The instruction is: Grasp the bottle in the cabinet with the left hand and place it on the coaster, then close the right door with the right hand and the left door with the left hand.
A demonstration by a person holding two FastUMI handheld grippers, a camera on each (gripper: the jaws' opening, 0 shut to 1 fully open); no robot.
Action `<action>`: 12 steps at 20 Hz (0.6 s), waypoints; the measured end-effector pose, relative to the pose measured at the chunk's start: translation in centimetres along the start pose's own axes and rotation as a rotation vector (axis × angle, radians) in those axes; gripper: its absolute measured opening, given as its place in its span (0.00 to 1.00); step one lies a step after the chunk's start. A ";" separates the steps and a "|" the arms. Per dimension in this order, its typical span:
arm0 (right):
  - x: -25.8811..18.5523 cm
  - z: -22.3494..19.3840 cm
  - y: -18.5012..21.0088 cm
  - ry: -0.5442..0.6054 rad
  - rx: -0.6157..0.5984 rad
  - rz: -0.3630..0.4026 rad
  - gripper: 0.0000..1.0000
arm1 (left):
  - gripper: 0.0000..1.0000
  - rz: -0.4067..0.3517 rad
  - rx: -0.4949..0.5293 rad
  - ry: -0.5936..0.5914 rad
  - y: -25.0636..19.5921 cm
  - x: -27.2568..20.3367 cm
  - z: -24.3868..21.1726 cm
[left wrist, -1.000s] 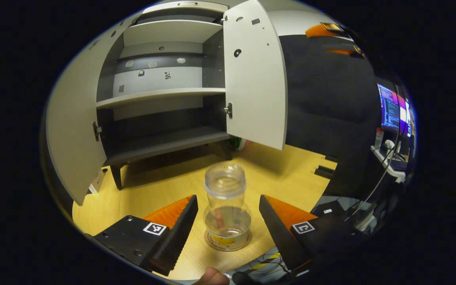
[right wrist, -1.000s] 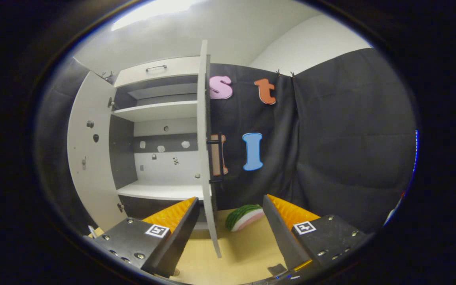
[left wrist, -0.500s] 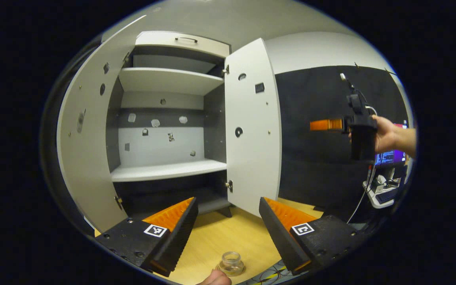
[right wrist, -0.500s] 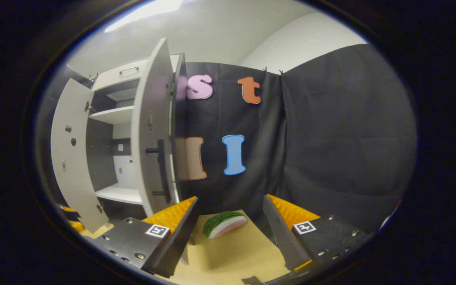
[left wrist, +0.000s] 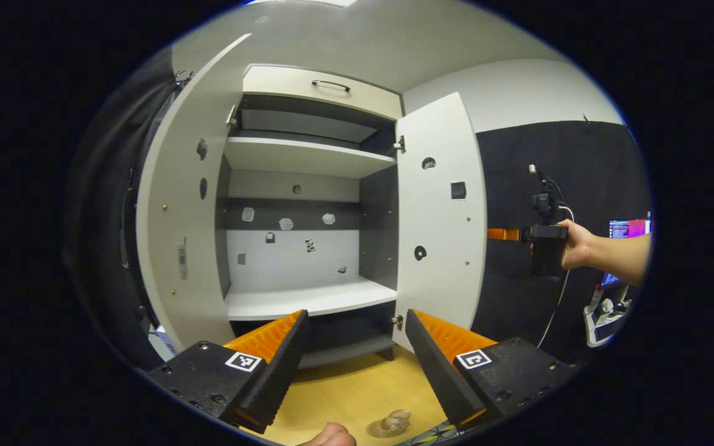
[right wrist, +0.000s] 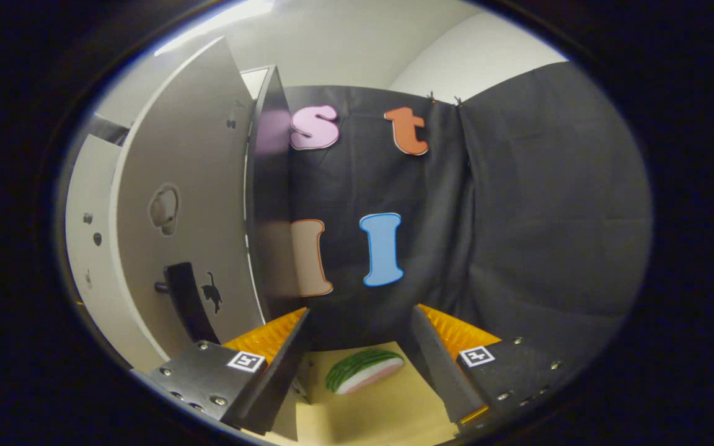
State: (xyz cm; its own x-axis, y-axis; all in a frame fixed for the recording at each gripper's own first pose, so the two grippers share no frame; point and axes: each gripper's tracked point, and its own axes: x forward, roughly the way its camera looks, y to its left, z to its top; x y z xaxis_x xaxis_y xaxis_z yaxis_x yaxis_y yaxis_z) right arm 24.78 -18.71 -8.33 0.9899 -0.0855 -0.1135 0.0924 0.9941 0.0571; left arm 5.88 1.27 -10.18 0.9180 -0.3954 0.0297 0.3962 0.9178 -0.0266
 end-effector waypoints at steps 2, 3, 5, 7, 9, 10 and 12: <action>1.2 0.6 3.0 0.009 0.010 0.082 0.98 | 0.98 0.013 -0.020 0.027 1.8 -0.4 -0.6; 1.5 0.6 4.2 0.005 0.000 0.116 0.98 | 0.98 0.021 -0.035 0.037 2.7 -0.7 -0.7; 1.4 1.3 5.6 -0.009 -0.056 0.154 0.98 | 0.96 0.034 -0.084 0.044 4.2 -1.1 -1.0; 1.8 0.8 5.9 0.007 -0.058 0.170 0.91 | 0.97 0.049 -0.133 0.040 5.3 -1.5 -0.9; 1.6 0.2 7.2 0.047 -0.033 0.200 0.86 | 0.96 0.070 -0.137 0.031 6.8 -1.9 -0.8; 1.5 0.3 8.3 0.048 -0.036 0.227 0.90 | 0.97 0.080 -0.127 0.024 7.4 -2.1 -0.5; 1.4 0.1 10.5 0.042 -0.058 0.264 0.90 | 0.96 0.104 -0.108 0.016 7.9 -2.6 -0.3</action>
State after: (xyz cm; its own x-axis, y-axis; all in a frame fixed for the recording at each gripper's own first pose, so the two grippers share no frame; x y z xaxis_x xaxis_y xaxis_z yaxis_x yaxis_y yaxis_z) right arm 27.11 -8.39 -7.75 0.9734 0.1788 -0.1431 -0.1758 0.9839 0.0334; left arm 6.65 9.53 -10.76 0.9540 -0.2998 0.0053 0.2977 0.9450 -0.1357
